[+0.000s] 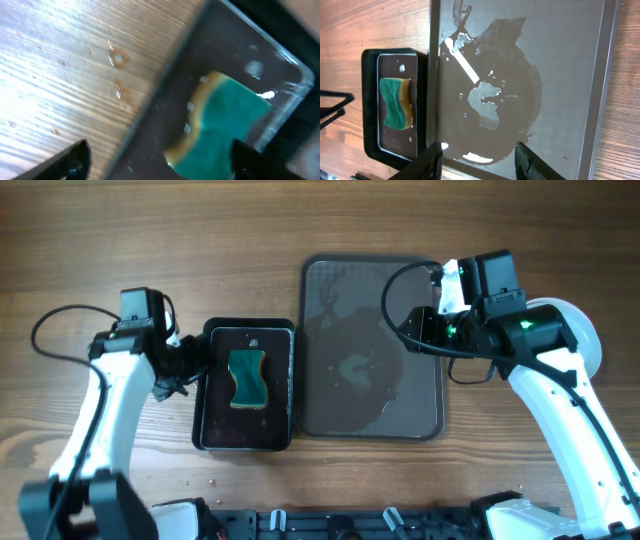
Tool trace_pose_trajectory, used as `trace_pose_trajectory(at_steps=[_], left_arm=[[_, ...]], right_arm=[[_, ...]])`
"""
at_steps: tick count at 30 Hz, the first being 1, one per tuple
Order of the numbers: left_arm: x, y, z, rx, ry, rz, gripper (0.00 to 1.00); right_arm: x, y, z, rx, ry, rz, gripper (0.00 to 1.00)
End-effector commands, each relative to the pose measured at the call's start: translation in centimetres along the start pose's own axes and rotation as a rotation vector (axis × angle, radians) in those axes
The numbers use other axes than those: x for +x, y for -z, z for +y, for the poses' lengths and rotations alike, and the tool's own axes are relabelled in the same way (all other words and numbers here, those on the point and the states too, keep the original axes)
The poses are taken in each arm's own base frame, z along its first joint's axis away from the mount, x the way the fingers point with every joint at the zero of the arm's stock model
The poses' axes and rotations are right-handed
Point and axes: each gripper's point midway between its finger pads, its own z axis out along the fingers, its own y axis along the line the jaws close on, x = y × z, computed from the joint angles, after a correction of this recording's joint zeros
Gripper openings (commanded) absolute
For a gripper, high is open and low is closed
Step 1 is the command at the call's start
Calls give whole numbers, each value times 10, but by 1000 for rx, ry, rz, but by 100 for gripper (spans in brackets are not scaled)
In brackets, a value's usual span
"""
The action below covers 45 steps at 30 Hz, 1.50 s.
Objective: Clean dirty plates on tray and stack at the side
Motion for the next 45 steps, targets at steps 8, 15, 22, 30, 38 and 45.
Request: trace_pose_trajectory(at_steps=[8, 15, 22, 30, 38, 45], left_arm=[[-14, -39, 16, -117, -43, 25, 41], [-15, -56, 20, -138, -42, 49, 4], [-22, -57, 21, -153, -44, 17, 4], [-45, -55, 30, -219, -97, -80, 4], [-62, -54, 22, -205, -261, -136, 4], [-67, -54, 20, -209, -390, -143, 4]], right_arm=[[0, -4, -2, 10, -7, 1, 47], [0, -4, -2, 9, -7, 1, 47], [0, -4, -2, 10, -7, 2, 47], [1, -4, -2, 11, -8, 4, 47], [1, -4, -2, 11, -7, 4, 47], [1, -4, -2, 11, -7, 5, 47]])
